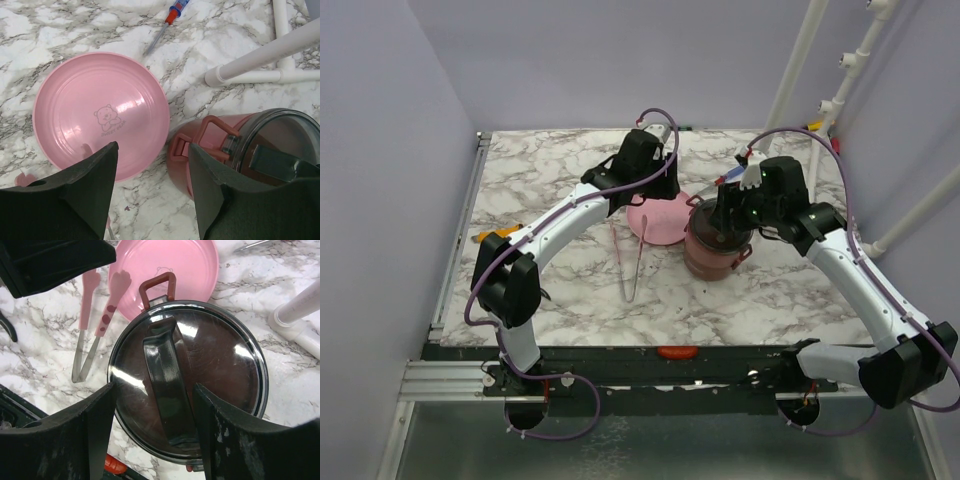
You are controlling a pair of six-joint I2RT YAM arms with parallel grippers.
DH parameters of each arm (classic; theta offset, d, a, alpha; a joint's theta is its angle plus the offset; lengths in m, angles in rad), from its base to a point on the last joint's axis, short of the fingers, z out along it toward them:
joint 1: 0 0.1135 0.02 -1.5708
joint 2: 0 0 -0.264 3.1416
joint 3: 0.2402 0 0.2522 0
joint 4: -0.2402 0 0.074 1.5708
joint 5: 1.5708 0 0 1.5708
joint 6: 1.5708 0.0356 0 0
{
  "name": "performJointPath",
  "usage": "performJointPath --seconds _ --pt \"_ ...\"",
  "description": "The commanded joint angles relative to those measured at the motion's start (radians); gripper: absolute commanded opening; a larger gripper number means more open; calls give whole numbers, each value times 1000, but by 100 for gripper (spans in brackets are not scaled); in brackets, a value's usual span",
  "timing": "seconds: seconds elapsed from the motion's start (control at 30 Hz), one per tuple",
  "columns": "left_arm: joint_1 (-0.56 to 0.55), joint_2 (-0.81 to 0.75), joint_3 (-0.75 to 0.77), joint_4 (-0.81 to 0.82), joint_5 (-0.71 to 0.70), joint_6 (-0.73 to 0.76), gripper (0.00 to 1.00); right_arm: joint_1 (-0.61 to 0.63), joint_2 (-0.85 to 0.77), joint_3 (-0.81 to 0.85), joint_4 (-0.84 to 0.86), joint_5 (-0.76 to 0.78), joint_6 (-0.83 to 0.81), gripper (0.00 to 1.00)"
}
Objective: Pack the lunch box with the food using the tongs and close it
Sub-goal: Close the fastener on the packing box.
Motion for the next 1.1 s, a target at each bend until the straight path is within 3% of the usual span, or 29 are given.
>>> performJointPath --seconds 0.0,0.27,0.43,0.63,0.77,1.07 --pt "5 -7 7 4 33 9 60 5 7 6 15 -52 -14 65" --pt "6 6 15 4 40 8 60 6 14 3 23 -76 -15 64" --pt "8 25 27 5 41 7 60 5 8 -9 29 21 -4 65" --pt "8 117 126 5 71 2 60 6 -20 -12 41 76 5 72" --pt "8 195 194 3 69 3 59 6 -56 -2 33 68 22 83" --pt "1 251 191 -6 65 13 59 6 -179 -2 -187 408 169 83"
